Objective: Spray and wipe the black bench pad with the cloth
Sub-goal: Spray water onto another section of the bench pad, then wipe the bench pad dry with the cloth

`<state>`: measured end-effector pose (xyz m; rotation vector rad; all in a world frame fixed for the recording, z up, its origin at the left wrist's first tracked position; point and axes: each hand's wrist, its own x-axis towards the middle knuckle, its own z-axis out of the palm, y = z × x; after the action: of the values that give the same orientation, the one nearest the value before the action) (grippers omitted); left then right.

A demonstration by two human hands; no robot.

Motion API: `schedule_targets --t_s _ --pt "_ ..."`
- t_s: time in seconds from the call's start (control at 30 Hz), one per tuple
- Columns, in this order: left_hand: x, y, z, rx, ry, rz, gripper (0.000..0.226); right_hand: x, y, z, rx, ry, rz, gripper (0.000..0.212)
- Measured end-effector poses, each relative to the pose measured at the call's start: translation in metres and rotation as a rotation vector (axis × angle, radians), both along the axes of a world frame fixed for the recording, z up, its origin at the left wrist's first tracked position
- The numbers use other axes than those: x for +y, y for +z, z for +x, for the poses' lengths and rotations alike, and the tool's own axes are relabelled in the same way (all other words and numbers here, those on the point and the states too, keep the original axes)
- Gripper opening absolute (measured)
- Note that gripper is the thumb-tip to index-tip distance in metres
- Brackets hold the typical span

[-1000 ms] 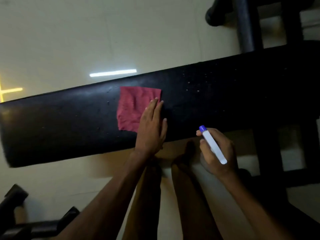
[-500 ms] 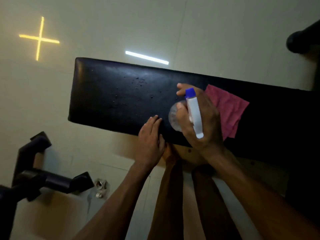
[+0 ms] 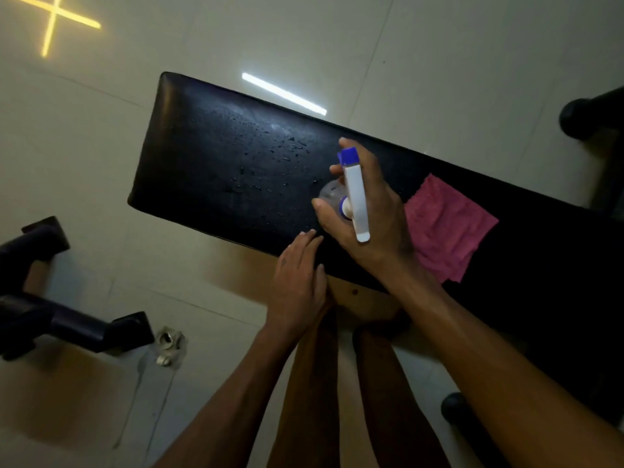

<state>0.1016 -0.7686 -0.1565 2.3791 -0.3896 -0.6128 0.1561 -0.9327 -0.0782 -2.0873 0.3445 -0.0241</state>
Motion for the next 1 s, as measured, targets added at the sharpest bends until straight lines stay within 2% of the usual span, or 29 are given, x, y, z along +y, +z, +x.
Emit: schedule_targets --t_s 0.1,0.17,0.23,0.37,0.47,0.6,0.7,0.73,0.8,1.0 --pt "-0.003 0.001 -0.005 -0.013 -0.033 -0.007 0.045 -0.010 -0.004 -0.012 0.048 -0.011 -0.003 0.100" --pt "-0.007 0.003 -0.010 -0.030 -0.066 -0.003 0.044 -0.021 -0.007 -0.027 0.083 -0.038 -0.001 0.102" --pt "-0.012 0.006 -0.017 -0.039 -0.117 -0.004 0.042 -0.037 -0.012 -0.045 0.167 -0.140 -0.014 0.097" --pt "-0.029 0.011 -0.032 -0.018 -0.219 -0.025 0.040 -0.093 -0.032 -0.079 0.373 -0.511 -0.173 0.077" --pt "-0.048 0.009 -0.040 -0.051 -0.303 -0.039 0.035 -0.134 -0.054 -0.098 0.457 -0.656 -0.225 0.067" --pt "-0.077 0.009 -0.045 -0.069 -0.348 -0.057 0.035 -0.155 -0.072 -0.101 0.432 -0.641 -0.236 0.051" --pt "-0.095 0.013 -0.043 -0.081 -0.375 -0.084 0.038 -0.164 -0.075 -0.098 0.357 -0.598 -0.193 0.021" --pt "-0.102 0.015 -0.041 -0.086 -0.384 -0.080 0.038 -0.168 -0.073 -0.099 0.351 -0.564 -0.207 0.017" --pt "-0.116 0.017 -0.037 -0.097 -0.394 -0.065 0.038 -0.180 -0.070 -0.107 0.353 -0.540 -0.241 0.016" --pt "-0.153 0.009 -0.025 -0.191 -0.374 -0.020 0.043 -0.212 -0.074 -0.149 0.283 -0.692 -0.219 0.017"
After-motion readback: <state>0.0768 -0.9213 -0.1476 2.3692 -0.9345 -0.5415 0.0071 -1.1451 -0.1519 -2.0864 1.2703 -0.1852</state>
